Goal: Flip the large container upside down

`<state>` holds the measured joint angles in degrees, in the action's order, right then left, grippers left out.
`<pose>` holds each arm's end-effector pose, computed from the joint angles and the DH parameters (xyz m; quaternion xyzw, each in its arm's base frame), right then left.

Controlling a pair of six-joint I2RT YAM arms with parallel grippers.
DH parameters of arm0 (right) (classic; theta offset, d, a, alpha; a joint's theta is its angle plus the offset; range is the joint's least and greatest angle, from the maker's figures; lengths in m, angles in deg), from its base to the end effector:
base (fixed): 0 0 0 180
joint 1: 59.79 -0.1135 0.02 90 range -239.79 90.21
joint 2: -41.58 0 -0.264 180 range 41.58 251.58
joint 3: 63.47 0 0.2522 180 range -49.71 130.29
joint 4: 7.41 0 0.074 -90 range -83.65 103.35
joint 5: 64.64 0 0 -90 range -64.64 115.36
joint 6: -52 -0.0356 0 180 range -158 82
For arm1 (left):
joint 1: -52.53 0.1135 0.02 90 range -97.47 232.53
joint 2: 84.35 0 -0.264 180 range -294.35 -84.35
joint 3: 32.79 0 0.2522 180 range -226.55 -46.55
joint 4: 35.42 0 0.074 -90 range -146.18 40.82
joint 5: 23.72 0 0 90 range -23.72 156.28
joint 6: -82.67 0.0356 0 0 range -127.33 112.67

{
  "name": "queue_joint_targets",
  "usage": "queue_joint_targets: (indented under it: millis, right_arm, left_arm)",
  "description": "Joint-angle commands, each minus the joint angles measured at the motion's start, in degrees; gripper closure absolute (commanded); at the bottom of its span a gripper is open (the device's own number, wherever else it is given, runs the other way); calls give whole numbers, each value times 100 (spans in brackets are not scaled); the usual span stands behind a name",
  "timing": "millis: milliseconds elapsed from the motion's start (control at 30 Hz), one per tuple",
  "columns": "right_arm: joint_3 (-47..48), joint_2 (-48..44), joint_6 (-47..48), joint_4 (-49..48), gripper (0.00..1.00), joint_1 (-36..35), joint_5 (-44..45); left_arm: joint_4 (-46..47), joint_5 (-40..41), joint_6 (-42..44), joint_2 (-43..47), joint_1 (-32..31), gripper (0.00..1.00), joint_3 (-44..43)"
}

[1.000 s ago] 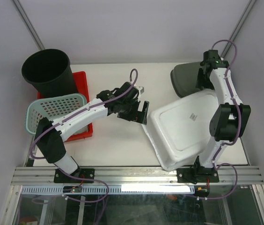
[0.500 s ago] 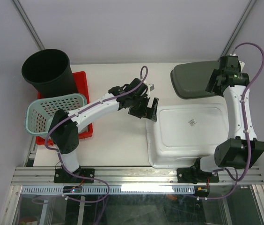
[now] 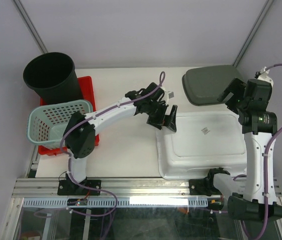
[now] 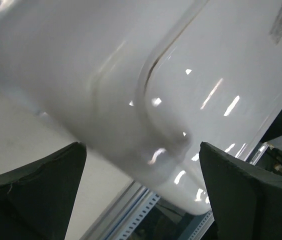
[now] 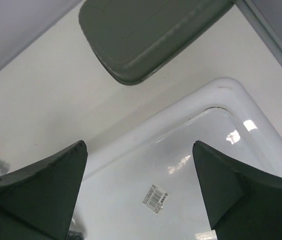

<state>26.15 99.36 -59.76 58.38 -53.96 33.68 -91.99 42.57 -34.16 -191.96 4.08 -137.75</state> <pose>0.1826 -0.0238 0.4089 0.2430 0.8469 0.0015 0.4730 0.2588 -0.3136 0.2619 0.2305 0.9166 -0.3155 0.0847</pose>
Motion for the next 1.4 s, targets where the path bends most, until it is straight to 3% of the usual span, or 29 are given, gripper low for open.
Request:
queue_joint_targets:
  millis: [0,133,267,367,467,567,667,733,833,933,1000,1167,1367]
  right_arm:
    - [60,-252,-501,-485,10,23,-493]
    - [193,-535,-510,-431,10,20,-393]
    - [333,-672,-435,-322,10,24,-371]
    - [290,-708,-252,-263,10,24,-601]
    - [90,-771,-50,-248,10,24,-927]
    - [-168,-811,165,-333,11,20,-1664]
    - [-417,-768,31,-541,17,-84,-2439]
    - [-643,-644,-235,-608,20,-524,-2303]
    - [-843,-138,-611,-606,20,-1907,-1350]
    - [-888,344,-956,-904,19,-3401,-597]
    - [-850,673,-1021,-991,19,-4020,-317]
    - [-1073,1288,-785,-929,23,-4424,-360]
    - [-1394,1420,-723,-366,37,-4447,460]
  left_arm:
    - [832,-995,-120,-794,-218,1,-1116]
    - [1033,-1325,-374,-1564,-357,1,-2169]
    - [1338,-1519,-633,-1737,-342,1,-2579]
    - [1380,-1433,-544,-1456,-111,1,-2523]
    - [1382,-1415,-619,-938,519,1,-2068]
    - [1326,-1209,-504,-186,1221,1,-1453]
    - [910,-746,-193,438,1711,1,-1419]
    - [412,-218,155,648,1939,1,-1733]
    - [-496,1018,588,662,2193,1,-2563]
    - [-833,1617,504,764,2667,1,-2704]
    - [-1136,1833,248,814,3056,1,-2790]
    - [-2229,3144,347,736,3480,1,-3182]
    - [-2360,3785,292,1336,3481,1,-2136]
